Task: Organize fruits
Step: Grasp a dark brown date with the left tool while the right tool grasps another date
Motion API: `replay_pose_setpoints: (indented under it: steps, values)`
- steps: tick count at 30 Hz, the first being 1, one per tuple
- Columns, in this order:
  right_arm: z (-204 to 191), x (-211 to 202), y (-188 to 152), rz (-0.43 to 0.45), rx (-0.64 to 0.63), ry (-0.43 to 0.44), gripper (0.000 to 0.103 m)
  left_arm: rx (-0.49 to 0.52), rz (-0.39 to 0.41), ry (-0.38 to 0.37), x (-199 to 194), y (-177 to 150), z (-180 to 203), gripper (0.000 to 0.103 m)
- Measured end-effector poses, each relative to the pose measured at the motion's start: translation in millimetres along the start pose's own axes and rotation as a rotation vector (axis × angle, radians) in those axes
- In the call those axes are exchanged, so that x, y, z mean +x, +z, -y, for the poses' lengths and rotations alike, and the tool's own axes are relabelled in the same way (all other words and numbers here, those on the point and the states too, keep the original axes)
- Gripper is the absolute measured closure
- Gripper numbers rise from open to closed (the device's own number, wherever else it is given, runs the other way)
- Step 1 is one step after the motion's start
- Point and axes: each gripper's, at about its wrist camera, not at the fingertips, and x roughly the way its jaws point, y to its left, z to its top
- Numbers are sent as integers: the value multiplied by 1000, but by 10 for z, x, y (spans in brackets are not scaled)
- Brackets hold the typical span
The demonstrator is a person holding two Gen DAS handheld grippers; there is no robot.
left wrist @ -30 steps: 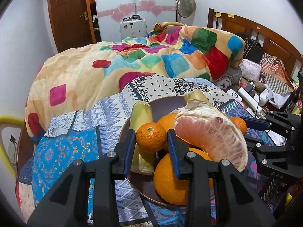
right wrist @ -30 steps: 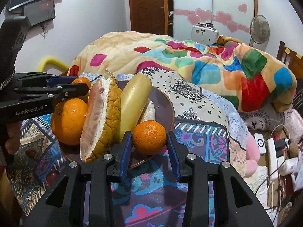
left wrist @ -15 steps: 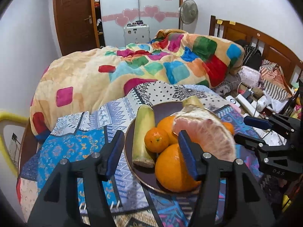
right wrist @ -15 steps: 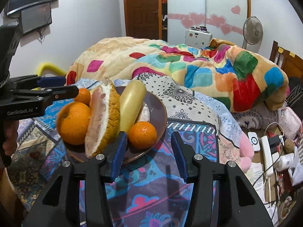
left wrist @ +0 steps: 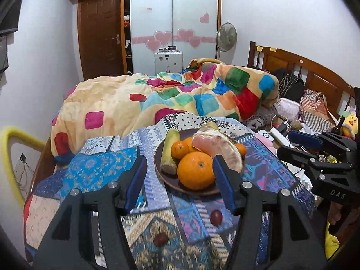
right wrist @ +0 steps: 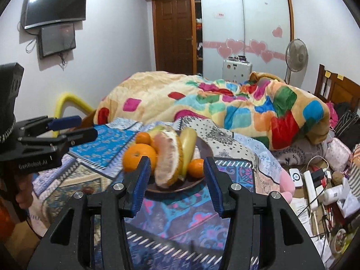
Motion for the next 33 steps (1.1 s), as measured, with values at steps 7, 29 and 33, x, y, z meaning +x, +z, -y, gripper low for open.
replay_pose_setpoints:
  steps: [7,29,33]
  values:
    - [-169,-161,-85,12,1,32,57,-24,-11,11,-207,-253,-35,41]
    - [-532,590,-659,-227,-44,133,57,-75,-239,-2,295,-1061,-382,41]
    - [-593,761,-684,-266,-49,151,57,-77,-262,-15,362,-1125,-410,42]
